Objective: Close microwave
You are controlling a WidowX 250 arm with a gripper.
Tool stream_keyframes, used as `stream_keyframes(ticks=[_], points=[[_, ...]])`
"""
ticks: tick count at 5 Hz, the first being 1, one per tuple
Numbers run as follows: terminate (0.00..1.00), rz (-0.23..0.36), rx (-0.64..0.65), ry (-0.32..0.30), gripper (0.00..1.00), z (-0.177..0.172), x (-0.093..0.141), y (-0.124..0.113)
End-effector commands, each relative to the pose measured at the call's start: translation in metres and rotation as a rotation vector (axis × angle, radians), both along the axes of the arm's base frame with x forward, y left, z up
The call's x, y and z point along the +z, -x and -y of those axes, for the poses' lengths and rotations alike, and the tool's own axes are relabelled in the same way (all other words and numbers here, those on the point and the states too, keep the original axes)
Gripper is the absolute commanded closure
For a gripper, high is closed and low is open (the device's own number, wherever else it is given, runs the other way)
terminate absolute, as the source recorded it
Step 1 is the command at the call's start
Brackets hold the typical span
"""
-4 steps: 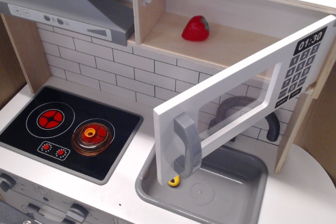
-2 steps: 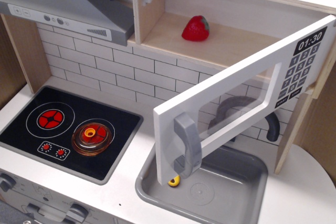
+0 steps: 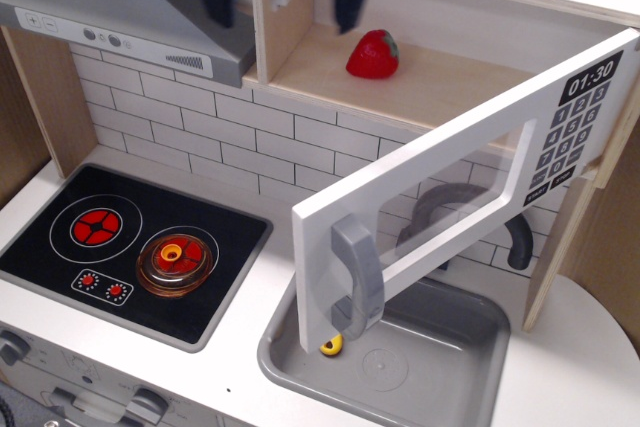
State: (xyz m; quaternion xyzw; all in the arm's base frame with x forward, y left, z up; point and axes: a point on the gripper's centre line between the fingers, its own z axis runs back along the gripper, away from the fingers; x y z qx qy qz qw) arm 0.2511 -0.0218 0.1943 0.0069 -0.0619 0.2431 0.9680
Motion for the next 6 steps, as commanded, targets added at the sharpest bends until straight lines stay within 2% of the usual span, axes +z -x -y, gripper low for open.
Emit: stream_keyframes(ticks=[1,2,3,4,5,6], points=[[0.00,0.088,0.046,0.082,0.00,0.081,0.010,-0.001],[0.00,0.123,0.076,0.112,0.00,0.114,-0.003,0.001],[0.00,0.122,0.127,0.130,0.00,0.146,-0.024,0.008],[0.00,0.049,0.139,0.091,0.00,0.159,-0.055,0.010],[0.00,0.069,0.143,0.060,0.00,0.158,-0.078,0.011],[0.00,0.121,0.154,-0.022,0.00,0.145,-0.105,0.004]])
